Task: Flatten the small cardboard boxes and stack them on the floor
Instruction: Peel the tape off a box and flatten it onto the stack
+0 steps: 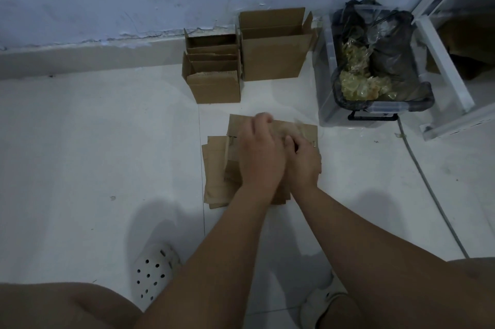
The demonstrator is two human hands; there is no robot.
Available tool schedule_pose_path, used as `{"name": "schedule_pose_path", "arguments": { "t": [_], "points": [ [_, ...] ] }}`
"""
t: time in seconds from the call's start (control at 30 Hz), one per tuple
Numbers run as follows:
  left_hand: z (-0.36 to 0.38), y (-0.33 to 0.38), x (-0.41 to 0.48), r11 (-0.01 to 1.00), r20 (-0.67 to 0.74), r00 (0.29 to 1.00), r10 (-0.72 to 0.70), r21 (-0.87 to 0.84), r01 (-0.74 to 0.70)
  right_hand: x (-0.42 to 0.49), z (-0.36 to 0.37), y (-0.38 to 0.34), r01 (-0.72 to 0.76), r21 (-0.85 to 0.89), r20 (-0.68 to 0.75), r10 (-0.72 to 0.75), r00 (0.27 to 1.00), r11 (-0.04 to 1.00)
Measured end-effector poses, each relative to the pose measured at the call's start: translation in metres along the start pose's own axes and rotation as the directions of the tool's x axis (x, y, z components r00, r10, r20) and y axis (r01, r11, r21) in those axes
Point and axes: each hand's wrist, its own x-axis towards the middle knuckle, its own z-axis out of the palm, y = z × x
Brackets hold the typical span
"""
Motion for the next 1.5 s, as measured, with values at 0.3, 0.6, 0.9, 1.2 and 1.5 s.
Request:
{"name": "schedule_pose_path", "arguments": {
  "t": [0.3,0.6,0.9,1.2,1.5],
  "points": [
    [0.009,-0.072,-0.002,0.887,0.387,0.917,0.102,0.381,-0.259,0.005,-0.004,-0.001,-0.062,0.187,-0.073,0.077,0.994,0.98],
    [0.013,-0.074,0.002,0.837,0.433,0.899,0.068,0.466,-0.288,0.019,-0.018,0.005,-0.271,0.562,-0.013,0.336,0.942,0.781],
    [0.011,-0.077,0.01,0.834,0.47,0.882,0.03,0.474,-0.281,0.044,-0.053,0.016,-0.227,0.968,0.11,0.631,0.768,0.108],
    [0.016,-0.077,-0.001,0.856,0.423,0.903,0.075,0.437,-0.275,0.024,-0.024,0.022,-0.056,0.149,0.062,0.047,0.997,0.987],
    [0.017,-0.083,-0.009,0.854,0.399,0.911,0.105,0.433,-0.288,0.041,-0.025,0.028,-0.204,-0.056,0.047,0.207,0.977,0.977]
  ]
}}
